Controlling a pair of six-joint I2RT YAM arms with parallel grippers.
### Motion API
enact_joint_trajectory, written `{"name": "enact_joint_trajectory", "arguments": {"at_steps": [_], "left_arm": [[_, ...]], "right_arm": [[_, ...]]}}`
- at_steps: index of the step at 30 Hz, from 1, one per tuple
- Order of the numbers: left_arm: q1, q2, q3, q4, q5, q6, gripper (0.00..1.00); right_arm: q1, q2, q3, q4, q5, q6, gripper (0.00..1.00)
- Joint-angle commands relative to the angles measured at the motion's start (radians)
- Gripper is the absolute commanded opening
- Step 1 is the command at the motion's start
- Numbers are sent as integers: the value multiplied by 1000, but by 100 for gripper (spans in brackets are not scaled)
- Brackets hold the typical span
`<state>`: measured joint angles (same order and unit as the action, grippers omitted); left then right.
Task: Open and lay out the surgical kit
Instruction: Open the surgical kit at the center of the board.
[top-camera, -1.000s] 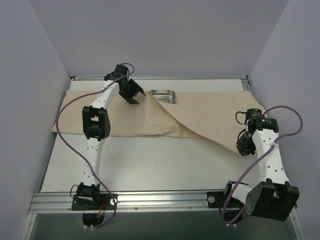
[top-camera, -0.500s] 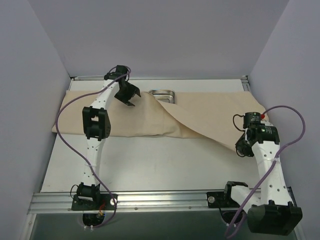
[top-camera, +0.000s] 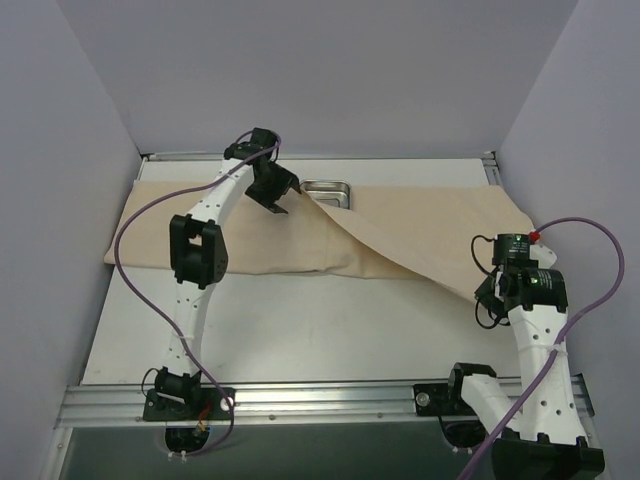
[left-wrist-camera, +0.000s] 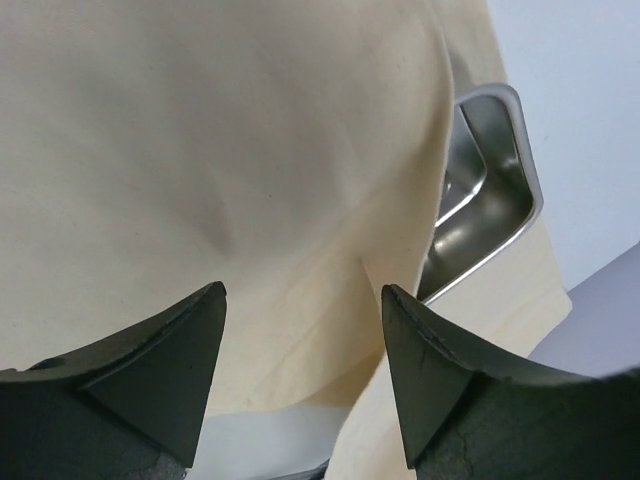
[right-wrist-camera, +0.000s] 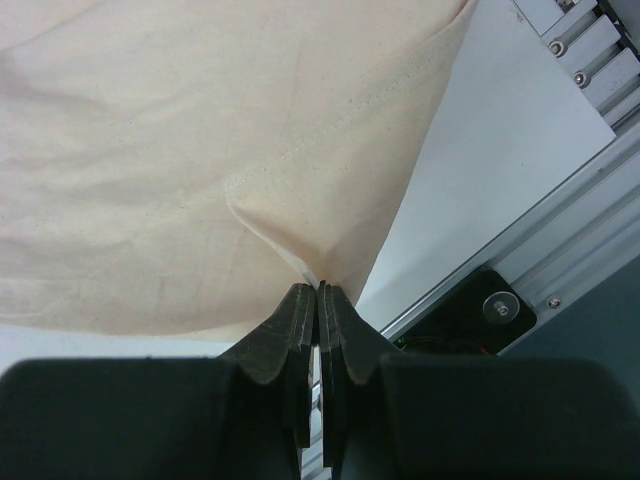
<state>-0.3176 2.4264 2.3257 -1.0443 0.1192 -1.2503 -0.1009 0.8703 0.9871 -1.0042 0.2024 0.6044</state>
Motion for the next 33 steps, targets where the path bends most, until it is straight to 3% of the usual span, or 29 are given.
{"name": "enact_joint_trajectory", "arguments": {"at_steps": [1, 6, 11, 22, 25, 27, 28, 29, 30, 33], "left_arm": [[-3, 29, 127, -25, 27, -18, 72], [-38, 78, 231, -10, 20, -53, 72], [-49, 103, 238, -19, 39, -75, 69], [-66, 164, 265, 24, 92, -123, 50], [-71, 191, 297, 23, 102, -124, 43], [-67, 192, 296, 35, 108, -115, 32], [-66, 191, 293, 39, 108, -104, 26], [-64, 188, 290, 43, 106, -94, 12], [-60, 180, 285, 44, 105, -57, 4], [-58, 143, 282, 23, 85, 93, 2]], "right_arm": [[6, -14, 12, -34, 29, -3, 0], [7, -16, 16, -37, 34, -6, 0], [6, -16, 22, -42, 42, -6, 0], [7, -11, 25, -40, 42, -9, 0], [7, -10, 28, -45, 42, -11, 0], [7, -8, 30, -45, 42, -11, 0], [9, -5, 31, -47, 42, -11, 0], [12, 1, 35, -45, 42, -15, 0], [18, 9, 38, -43, 40, -15, 0], [38, 62, 70, -28, 40, -20, 0]]}}
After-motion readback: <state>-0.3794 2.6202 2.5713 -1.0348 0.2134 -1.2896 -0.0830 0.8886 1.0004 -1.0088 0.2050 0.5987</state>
